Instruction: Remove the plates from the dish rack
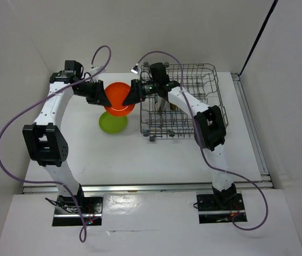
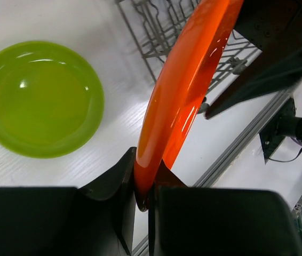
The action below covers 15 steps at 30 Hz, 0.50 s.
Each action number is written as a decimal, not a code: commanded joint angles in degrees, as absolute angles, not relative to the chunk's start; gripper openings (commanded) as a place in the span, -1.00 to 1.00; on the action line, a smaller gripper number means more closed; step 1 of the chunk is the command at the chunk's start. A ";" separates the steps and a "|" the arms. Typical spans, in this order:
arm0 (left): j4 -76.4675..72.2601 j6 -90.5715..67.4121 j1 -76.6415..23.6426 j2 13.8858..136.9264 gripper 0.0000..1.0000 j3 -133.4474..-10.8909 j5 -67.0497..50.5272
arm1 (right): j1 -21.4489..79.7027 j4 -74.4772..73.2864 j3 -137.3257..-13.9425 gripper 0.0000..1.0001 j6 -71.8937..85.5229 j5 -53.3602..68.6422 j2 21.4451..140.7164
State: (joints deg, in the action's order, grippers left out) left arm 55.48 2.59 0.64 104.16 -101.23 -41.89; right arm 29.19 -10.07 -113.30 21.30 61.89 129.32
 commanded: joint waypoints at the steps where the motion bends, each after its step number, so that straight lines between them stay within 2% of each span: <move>1: 54.67 2.11 4.82 103.27 -1.00 -101.34 -41.21 | 28.92 -15.01 -116.28 0.16 19.60 55.93 127.00; 3: 54.67 1.58 7.90 103.27 -1.00 -100.11 -40.52 | 27.52 -17.04 -116.28 0.27 18.98 51.61 124.64; 6: 55.97 1.84 9.14 106.25 -1.00 -100.11 -34.66 | 25.14 -20.38 -116.28 0.31 19.59 42.39 120.77; 11: 60.37 3.08 9.14 114.94 -1.00 -102.65 -32.17 | 24.61 -26.96 -118.91 0.40 16.53 25.36 115.32; 15: 62.67 5.35 9.14 123.20 -1.00 -104.94 -34.53 | 22.68 -30.41 -120.59 0.40 16.52 22.06 112.69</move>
State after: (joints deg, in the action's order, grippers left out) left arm 58.76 3.14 9.50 119.46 -102.37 -32.95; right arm 23.24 -26.48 -117.34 18.04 29.30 118.61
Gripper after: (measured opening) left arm 0.211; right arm 0.698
